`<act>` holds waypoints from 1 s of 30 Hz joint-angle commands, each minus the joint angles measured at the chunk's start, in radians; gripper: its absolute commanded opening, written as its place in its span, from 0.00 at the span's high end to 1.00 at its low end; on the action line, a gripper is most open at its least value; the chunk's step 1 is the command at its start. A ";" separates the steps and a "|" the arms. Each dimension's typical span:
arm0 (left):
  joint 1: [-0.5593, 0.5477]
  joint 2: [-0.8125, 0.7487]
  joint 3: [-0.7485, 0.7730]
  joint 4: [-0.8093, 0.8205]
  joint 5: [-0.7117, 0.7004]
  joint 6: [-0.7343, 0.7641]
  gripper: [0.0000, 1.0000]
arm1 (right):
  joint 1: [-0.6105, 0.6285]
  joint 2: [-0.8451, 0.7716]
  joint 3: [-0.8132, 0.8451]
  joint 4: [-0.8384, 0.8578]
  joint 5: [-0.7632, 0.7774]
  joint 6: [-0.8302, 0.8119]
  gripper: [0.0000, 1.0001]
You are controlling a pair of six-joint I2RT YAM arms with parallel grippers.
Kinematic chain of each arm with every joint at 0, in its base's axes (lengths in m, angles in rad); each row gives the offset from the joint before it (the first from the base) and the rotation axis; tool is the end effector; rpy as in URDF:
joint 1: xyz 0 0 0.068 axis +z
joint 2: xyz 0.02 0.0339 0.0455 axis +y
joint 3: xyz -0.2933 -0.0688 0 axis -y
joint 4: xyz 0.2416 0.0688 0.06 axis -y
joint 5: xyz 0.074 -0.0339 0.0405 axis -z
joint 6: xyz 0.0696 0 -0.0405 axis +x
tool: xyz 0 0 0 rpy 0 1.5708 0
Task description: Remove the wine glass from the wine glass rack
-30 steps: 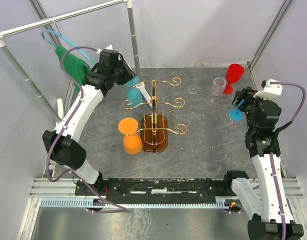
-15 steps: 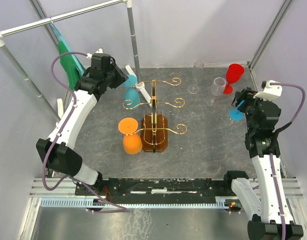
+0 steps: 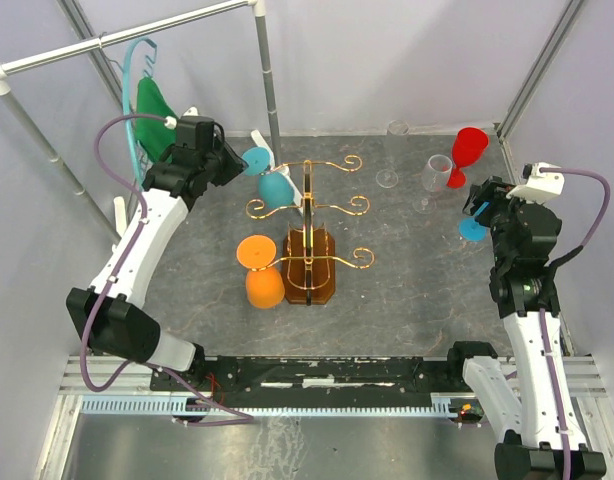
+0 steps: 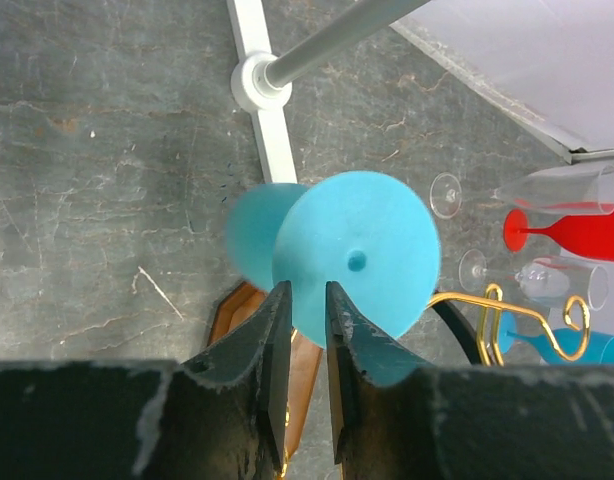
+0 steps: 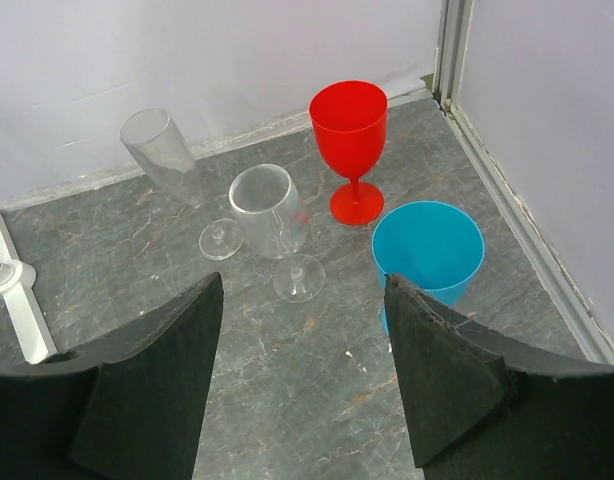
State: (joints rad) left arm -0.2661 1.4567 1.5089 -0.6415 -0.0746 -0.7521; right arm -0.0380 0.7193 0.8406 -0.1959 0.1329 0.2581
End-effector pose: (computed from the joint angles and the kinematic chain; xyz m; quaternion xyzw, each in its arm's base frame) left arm 0.3332 -0.0854 0.3977 -0.2291 0.8512 -0.2008 0.4273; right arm 0.1740 -0.0158 0.3849 0.1526 0.7167 0.0262 0.6800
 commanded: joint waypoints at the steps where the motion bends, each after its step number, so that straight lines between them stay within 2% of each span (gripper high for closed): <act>1: 0.019 -0.035 -0.030 0.024 0.035 -0.043 0.74 | 0.003 -0.015 -0.002 0.031 0.010 0.004 0.26; 7: 0.042 -0.036 -0.087 0.096 0.104 -0.081 0.72 | 0.003 -0.021 -0.002 0.028 0.014 0.001 0.26; 13: 0.046 -0.058 -0.103 0.114 0.105 -0.092 0.59 | 0.004 -0.023 -0.004 0.029 0.021 -0.002 0.26; 17: 0.050 -0.078 -0.113 0.124 0.102 -0.093 0.54 | 0.004 -0.020 -0.007 0.029 0.020 0.001 0.26; 30: 0.058 -0.071 -0.182 0.211 0.154 -0.130 0.52 | 0.003 -0.024 -0.011 0.030 0.021 -0.002 0.25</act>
State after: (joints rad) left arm -0.2173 1.3968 1.3350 -0.5034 0.0483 -0.8436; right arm -0.0380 0.7063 0.8349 -0.1967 0.1402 0.2577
